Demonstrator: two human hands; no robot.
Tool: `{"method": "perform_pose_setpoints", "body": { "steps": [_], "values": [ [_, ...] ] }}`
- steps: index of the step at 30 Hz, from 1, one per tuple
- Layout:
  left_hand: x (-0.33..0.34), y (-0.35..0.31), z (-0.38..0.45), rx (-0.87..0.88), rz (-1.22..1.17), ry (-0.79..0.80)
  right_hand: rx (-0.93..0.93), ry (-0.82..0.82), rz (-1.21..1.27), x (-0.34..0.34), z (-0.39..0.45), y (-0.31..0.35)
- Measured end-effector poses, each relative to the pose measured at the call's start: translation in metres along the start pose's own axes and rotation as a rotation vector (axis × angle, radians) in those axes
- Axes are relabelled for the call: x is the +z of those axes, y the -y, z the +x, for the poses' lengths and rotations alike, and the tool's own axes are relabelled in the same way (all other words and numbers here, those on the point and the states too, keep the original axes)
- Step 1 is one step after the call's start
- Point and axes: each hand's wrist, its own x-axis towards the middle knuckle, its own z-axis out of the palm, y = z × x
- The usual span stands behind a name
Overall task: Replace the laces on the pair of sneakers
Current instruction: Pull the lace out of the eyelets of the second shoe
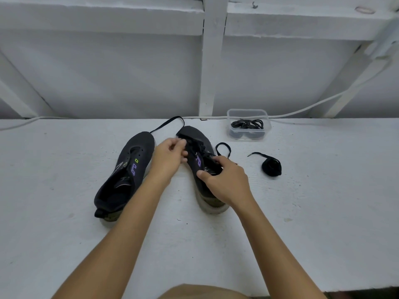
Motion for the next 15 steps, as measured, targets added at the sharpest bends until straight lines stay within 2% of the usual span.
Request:
{"method": "perform_pose_setpoints", "body": {
  "steps": [2, 4, 8, 12, 13, 15],
  "values": [
    [0.007, 0.002, -0.004, -0.072, -0.124, -0.035, -0.003, -0.004, -0.007, 0.001, 0.0, 0.0],
    [0.01, 0.01, -0.011, -0.088, -0.108, 0.044, -0.001, -0.006, -0.006, 0.002, 0.001, 0.0],
    [0.001, 0.017, -0.017, 0.037, 0.019, 0.206, -0.004, 0.001, -0.027, 0.002, 0.003, 0.0],
    [0.0, 0.011, -0.009, 0.11, 0.24, 0.184, 0.005, -0.004, -0.027, 0.002, 0.003, 0.0],
    [0.002, 0.008, -0.008, 0.107, 0.226, 0.155, 0.005, -0.004, -0.025, 0.002, 0.002, 0.0],
    [0.007, 0.003, -0.004, 0.045, 0.033, -0.006, 0.005, -0.005, -0.018, 0.002, 0.002, 0.001]
  ]
}}
